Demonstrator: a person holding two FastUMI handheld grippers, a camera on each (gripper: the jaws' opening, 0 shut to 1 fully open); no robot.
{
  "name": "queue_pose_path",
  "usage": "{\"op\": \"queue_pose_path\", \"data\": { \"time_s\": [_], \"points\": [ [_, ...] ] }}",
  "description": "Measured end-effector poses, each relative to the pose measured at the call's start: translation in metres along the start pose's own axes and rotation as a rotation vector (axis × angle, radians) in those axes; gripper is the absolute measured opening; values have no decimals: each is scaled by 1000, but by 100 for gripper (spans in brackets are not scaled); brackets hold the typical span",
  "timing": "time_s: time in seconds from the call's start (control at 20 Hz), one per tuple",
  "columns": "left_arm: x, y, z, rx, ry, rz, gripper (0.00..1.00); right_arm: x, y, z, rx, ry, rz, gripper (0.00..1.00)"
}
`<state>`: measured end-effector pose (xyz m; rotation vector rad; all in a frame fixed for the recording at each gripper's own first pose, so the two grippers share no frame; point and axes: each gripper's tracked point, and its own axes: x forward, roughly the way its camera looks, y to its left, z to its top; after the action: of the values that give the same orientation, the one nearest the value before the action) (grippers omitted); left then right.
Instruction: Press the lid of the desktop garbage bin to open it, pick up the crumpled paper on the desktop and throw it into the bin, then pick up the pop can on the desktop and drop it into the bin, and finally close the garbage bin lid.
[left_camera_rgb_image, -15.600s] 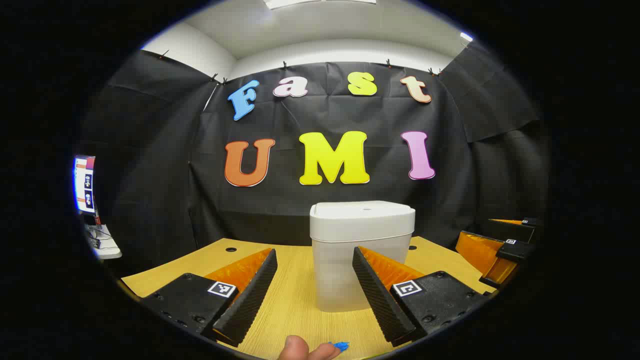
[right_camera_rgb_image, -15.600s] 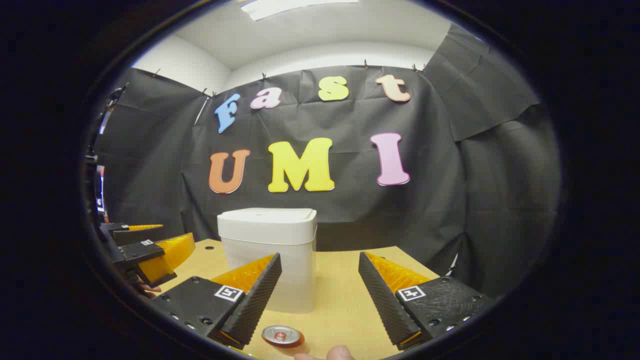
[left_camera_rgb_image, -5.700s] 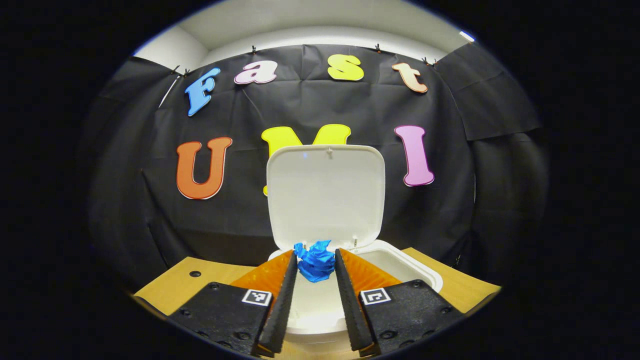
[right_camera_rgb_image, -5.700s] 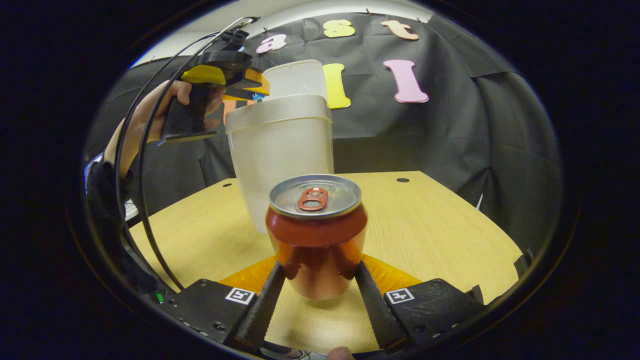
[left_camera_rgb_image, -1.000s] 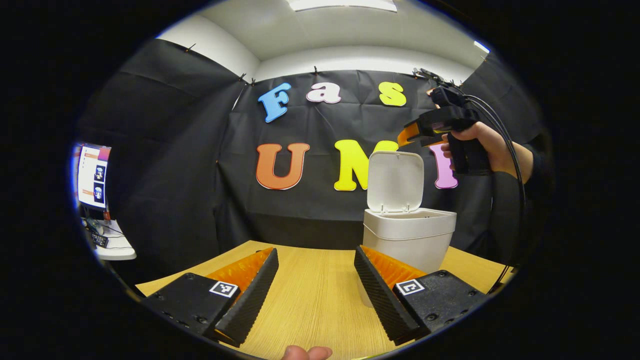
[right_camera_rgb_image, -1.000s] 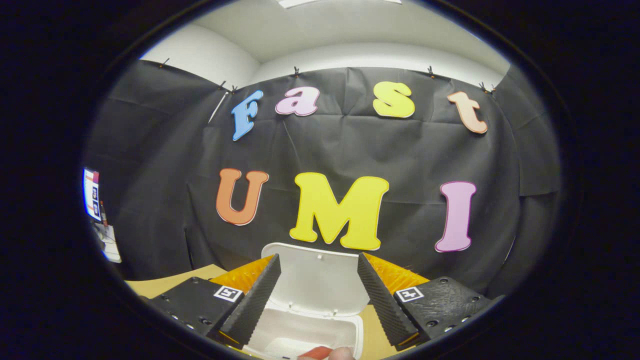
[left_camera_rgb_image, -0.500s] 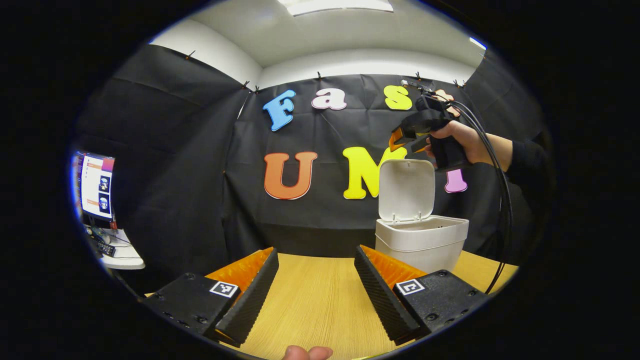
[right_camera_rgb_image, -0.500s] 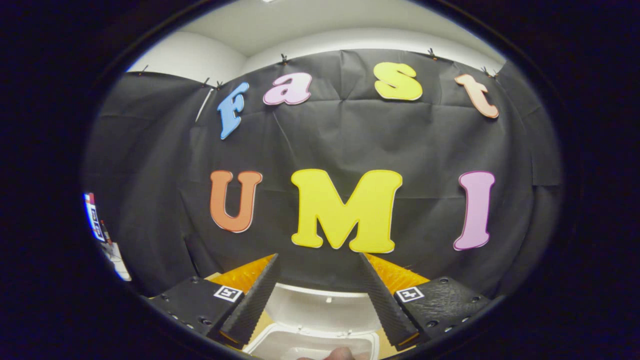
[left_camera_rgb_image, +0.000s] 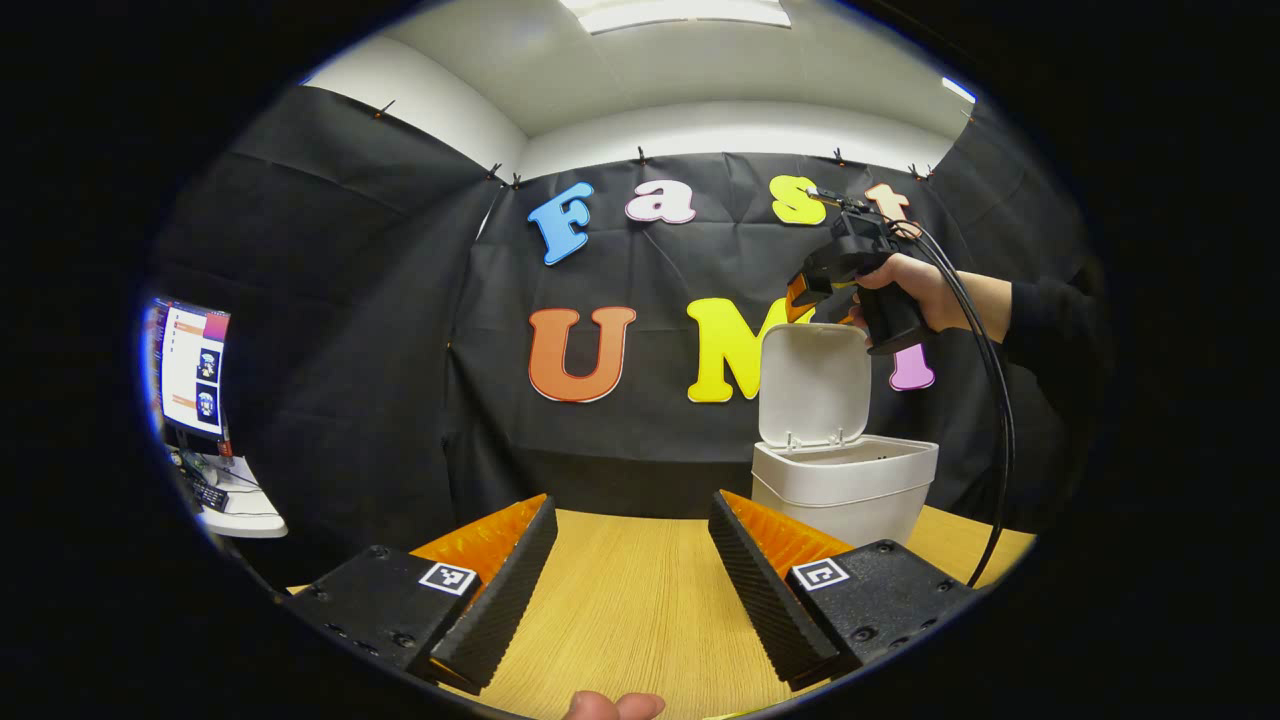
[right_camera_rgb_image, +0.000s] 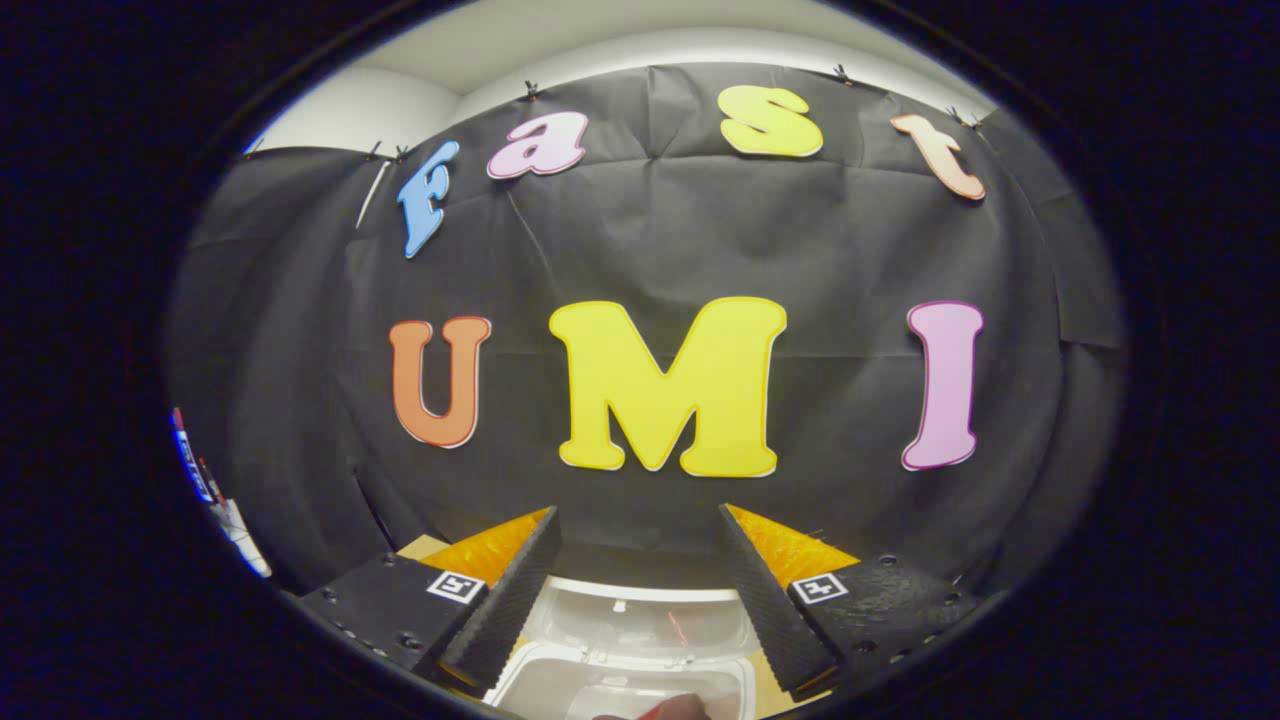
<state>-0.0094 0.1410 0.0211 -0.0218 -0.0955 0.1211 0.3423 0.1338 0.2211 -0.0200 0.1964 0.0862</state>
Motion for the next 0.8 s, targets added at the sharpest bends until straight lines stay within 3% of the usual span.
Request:
{"op": "queue_pose_path", "data": {
  "time_s": [0.45,0.8],
  "points": [
    [-10,-23,-7,41,-4,-41,98,-43,1,-30,36,31,51,95],
    [-15,-44,-5,30,-17,-74,98,-93,8,-92,6,52,104,95]
  ]
}}
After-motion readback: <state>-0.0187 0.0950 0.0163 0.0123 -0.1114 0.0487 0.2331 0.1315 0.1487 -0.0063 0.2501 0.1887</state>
